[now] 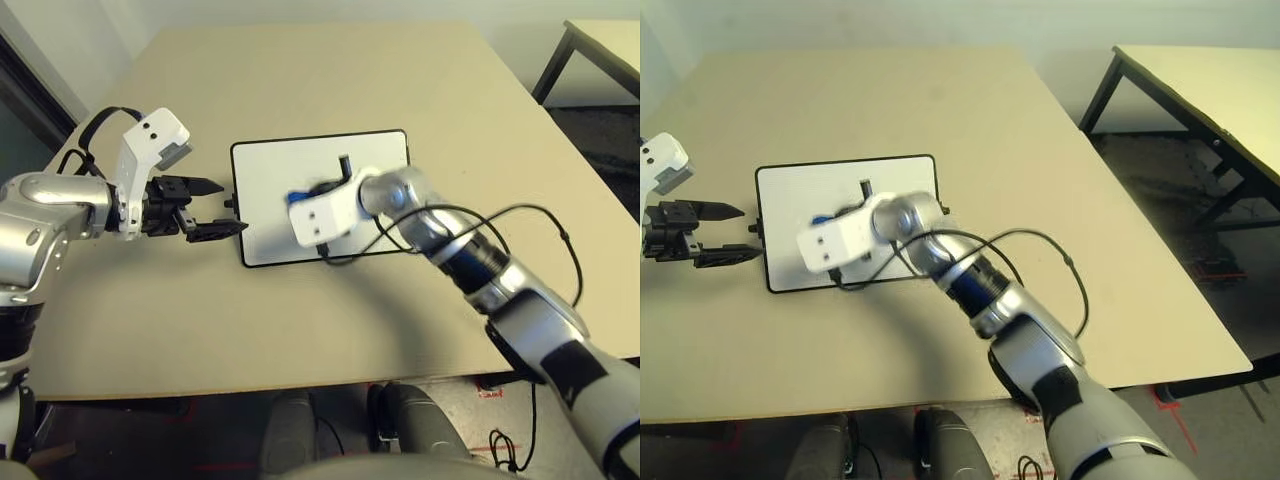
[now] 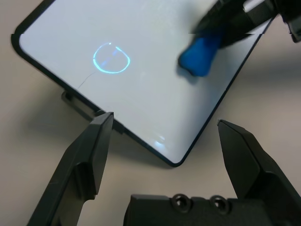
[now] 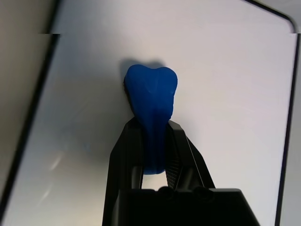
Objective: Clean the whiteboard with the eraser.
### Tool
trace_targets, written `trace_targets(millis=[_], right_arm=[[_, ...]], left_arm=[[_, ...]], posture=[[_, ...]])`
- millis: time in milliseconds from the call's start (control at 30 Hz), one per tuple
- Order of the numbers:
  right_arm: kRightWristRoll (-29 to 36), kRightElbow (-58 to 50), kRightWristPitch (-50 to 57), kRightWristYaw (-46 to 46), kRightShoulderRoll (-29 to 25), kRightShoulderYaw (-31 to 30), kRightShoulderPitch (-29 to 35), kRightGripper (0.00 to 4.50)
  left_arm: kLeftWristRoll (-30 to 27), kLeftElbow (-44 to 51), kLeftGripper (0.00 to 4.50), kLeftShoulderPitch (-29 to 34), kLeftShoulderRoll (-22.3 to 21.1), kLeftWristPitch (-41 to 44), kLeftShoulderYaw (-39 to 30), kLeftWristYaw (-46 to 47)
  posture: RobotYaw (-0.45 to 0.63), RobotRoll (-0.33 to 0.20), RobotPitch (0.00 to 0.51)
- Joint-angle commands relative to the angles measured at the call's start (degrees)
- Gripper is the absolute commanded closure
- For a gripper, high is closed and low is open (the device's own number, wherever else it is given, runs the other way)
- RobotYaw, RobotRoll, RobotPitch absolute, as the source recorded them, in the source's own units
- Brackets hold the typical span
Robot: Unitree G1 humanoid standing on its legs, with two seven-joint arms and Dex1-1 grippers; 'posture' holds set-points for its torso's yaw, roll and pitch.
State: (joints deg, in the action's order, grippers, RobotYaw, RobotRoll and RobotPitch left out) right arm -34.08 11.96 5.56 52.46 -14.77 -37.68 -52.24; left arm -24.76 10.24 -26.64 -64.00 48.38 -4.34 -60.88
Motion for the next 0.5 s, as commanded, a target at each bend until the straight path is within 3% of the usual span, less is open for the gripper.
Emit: trace_targets(millis=[33,267,500], right_arm=[[-0.59,1.22,0.61,-0.05,1.14,-0.03,-1.62,3.9],[0.45,11.0,-0.36,-4.85,4.88,2.72,-9.66,3.9],[0.62,7.06,-0.29,-2.0,4.84,1.13,-7.38,3.9]], left_arm=[[-0.33,0.47,0.0,0.38,0.07,0.4,0.12,0.06],[-0.27,0.48,0.0,-0.37,0.57,0.56,0.65,0.39],[-0.55,0.61,0.0,0.28,0.19,0.71,-0.02,0.35]], posture=[[0.1,0.0,0.103],[0.1,0.0,0.103],[0.11,0.0,0.105]])
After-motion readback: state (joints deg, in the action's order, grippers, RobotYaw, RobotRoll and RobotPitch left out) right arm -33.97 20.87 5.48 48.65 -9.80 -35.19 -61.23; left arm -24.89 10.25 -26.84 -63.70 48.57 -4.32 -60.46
